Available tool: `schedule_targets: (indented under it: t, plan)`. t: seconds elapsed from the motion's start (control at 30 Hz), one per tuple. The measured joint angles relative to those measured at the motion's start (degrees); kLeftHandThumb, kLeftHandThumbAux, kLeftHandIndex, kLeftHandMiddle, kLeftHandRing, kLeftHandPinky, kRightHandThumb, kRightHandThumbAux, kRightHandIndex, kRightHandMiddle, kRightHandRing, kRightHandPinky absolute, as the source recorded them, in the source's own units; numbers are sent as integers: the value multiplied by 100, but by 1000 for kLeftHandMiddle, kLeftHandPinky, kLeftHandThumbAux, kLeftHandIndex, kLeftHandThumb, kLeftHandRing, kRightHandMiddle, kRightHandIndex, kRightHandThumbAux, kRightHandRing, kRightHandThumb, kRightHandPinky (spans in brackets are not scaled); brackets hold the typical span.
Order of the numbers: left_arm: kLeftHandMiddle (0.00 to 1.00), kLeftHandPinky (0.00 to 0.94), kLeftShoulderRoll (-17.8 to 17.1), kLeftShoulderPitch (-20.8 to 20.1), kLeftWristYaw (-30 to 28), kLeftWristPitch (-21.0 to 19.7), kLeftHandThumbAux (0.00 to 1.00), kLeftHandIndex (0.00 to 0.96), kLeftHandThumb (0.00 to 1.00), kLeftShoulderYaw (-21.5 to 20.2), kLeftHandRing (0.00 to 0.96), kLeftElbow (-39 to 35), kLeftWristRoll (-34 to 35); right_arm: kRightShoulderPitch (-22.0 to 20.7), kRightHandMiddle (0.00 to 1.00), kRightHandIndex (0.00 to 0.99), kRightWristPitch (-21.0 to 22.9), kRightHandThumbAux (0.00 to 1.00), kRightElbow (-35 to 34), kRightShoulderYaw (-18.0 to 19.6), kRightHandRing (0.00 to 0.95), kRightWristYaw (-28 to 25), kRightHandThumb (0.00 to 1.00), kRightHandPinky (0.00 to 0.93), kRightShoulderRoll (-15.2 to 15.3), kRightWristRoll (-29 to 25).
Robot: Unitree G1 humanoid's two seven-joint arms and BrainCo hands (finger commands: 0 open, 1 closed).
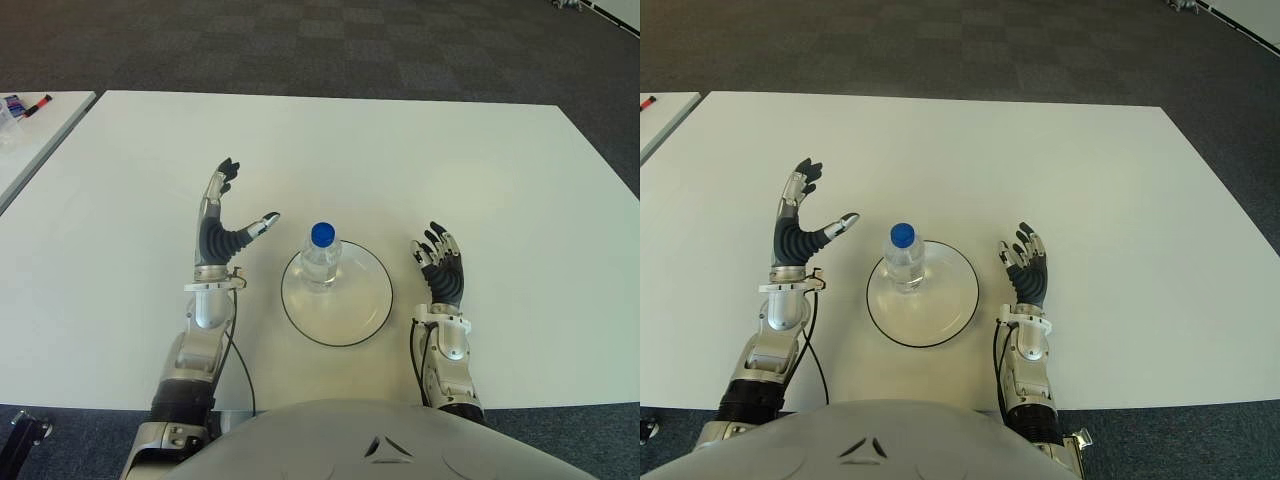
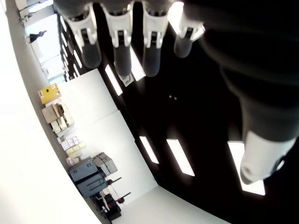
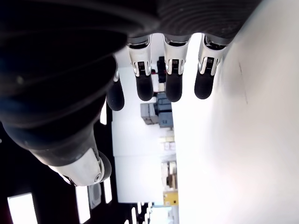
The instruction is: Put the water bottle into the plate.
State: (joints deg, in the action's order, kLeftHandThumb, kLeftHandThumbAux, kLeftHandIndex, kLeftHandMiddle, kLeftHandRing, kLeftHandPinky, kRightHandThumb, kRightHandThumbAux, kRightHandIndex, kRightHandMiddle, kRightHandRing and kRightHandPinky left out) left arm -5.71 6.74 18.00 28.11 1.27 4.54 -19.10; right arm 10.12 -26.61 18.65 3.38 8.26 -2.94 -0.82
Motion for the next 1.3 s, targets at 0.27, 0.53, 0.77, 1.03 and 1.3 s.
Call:
schedule_targets:
  t: [0.27,0.53,0.77,1.03,1.3]
  plan:
    - [129,162,180,-29,-71,-51,617,51,0,-18,141,-314,170,-34,132,179,-97,733,67,10,119,-19,510,170,-2,-3]
    - [119,135,157,-29,-186,-265,596,45,0,-209,123,-447,402,-49,137,187,-102,732,81,11,121,-19,511,173,-2,-1]
    - [122,147,143,-43,-184,-316,570,49,0,-316,125,-431,392,-67,140,189,-105,731,117,29,125,-35,517,176,-2,-6]
    - [134,128,166,-194,-123,-487,577,71,0,-372,127,-373,321,-124,133,177,-107,735,164,53,120,-80,514,168,-6,-46]
    - [136,168,86,-511,-115,-377,626,73,0,-515,139,514,379,-137,131,189,-119,735,174,57,113,-82,507,160,-7,-40]
